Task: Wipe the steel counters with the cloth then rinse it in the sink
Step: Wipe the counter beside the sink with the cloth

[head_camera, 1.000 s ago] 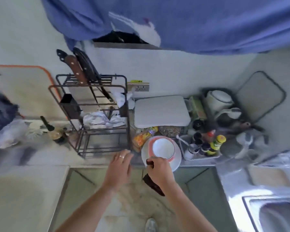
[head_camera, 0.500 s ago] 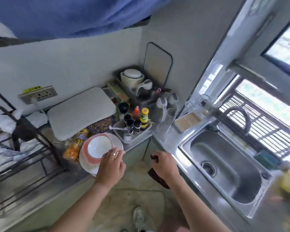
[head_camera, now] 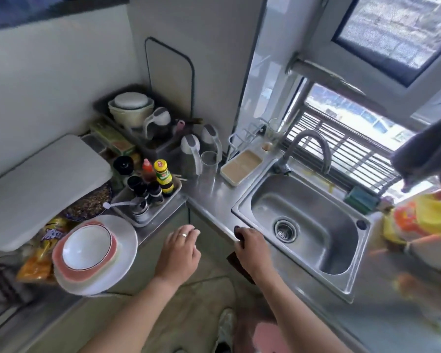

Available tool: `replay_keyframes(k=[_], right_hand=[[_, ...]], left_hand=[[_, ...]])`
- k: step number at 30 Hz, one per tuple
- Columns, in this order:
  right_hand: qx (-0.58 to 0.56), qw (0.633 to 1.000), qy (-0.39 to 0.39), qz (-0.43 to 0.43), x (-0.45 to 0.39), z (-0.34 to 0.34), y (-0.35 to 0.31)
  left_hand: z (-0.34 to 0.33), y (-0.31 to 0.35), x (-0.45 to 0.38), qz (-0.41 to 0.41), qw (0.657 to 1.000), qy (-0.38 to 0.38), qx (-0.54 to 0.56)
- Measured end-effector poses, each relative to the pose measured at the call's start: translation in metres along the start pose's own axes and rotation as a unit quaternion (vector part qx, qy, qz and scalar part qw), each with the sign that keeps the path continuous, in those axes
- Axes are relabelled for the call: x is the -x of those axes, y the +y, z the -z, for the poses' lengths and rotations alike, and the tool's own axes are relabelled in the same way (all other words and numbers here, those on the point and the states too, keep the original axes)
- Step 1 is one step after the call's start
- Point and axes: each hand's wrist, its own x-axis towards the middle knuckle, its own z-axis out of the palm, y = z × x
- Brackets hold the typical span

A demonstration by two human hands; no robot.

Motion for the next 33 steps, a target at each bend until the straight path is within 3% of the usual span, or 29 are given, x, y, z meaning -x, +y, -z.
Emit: replay_keyframes(k=[3, 7, 10, 21, 28, 33], right_hand=[[-0.018, 0.999, 0.043, 0.016, -0.031, -0.026, 0.034], [0.104, 0.994, 0.021, 0.029, -0.059, -0.074, 0.078], [0.125, 0.99, 0.034, 0.06, -0.052, -0.095, 0.097], [0.081, 0.988, 0.063, 0.119, -0.007, -0.066, 0.176], [0.111, 0.988, 0.093, 0.045, 0.065, -0.033, 0.248], [0.116, 0.985, 0.107, -0.064, 0.116, -0.012, 0.29]], left_hand=[[-0.033, 0.013, -0.022, 0.002, 0.998, -0.054, -0.012], [-0.079, 0.03, -0.056, 0.012, 0.994, -0.104, -0.034], [-0.111, 0.041, -0.081, 0.025, 0.99, -0.134, -0.049], [-0.18, 0.082, -0.115, 0.035, 0.983, -0.157, -0.09], [-0.199, 0.091, -0.102, 0.054, 0.987, -0.127, -0.082], [-0.206, 0.104, -0.072, 0.013, 0.986, -0.142, -0.087]])
